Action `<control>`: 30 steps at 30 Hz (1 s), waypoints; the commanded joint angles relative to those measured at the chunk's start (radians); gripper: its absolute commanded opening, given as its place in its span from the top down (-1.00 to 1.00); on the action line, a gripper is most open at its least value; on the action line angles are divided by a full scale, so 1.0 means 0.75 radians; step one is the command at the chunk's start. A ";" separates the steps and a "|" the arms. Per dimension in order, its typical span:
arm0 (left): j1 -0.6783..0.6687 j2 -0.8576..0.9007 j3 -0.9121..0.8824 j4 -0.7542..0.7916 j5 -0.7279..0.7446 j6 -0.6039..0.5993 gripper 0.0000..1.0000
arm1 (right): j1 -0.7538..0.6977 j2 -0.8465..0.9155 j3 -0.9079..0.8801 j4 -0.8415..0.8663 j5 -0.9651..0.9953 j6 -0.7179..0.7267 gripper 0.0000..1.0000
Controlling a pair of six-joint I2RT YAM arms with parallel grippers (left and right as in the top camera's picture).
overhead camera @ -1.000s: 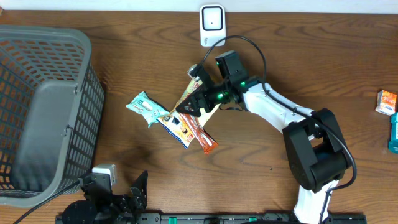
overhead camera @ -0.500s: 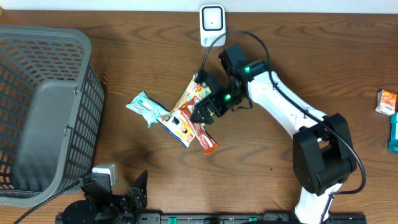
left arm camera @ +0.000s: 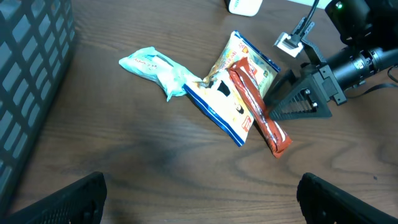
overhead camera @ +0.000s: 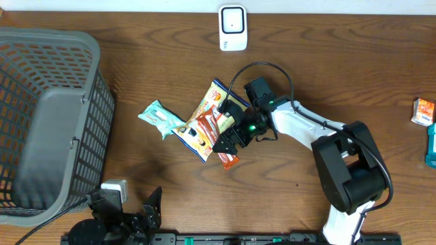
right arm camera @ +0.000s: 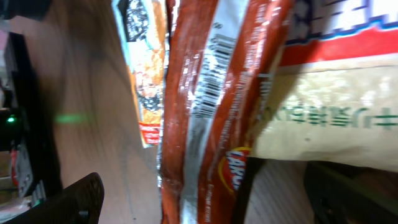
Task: Scan the item barcode
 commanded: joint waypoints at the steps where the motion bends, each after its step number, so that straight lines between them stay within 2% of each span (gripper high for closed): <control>1: 0.006 0.001 0.007 0.001 0.006 0.003 -0.96 | 0.027 0.064 -0.026 0.002 -0.041 0.016 -0.99; 7: 0.006 0.001 0.007 0.001 0.006 0.003 -0.96 | 0.022 0.188 -0.026 0.004 -0.131 0.016 -0.98; 11: 0.006 0.001 0.007 0.002 0.007 0.003 -0.96 | 0.018 0.268 -0.026 -0.034 -0.245 0.016 -0.59; 15: 0.006 0.001 0.007 0.001 0.006 0.003 -0.96 | 0.005 0.275 -0.026 -0.099 -0.253 0.016 -0.34; 19: 0.006 0.001 0.007 0.002 0.006 0.003 -0.96 | -0.012 0.275 -0.026 -0.158 -0.202 0.016 -0.25; 25: 0.006 0.001 0.007 0.002 0.006 0.003 -0.96 | -0.025 0.275 -0.026 -0.162 -0.196 0.006 0.11; 26: 0.006 0.001 0.007 0.002 0.006 0.003 -0.96 | -0.025 0.275 -0.026 -0.161 -0.193 0.006 0.27; 27: 0.006 0.001 0.007 0.002 0.006 0.003 -0.96 | -0.025 0.275 -0.026 -0.158 -0.193 0.006 0.60; 28: 0.006 0.001 0.007 0.002 0.006 0.003 -0.96 | -0.025 0.275 -0.026 -0.157 -0.192 0.006 0.84; 29: 0.006 0.001 0.007 0.002 0.006 0.003 -0.96 | -0.025 0.275 -0.024 -0.155 -0.189 0.007 0.98; 30: 0.006 0.001 0.007 0.002 0.006 0.003 -0.95 | -0.025 0.275 -0.021 -0.150 -0.189 0.007 0.98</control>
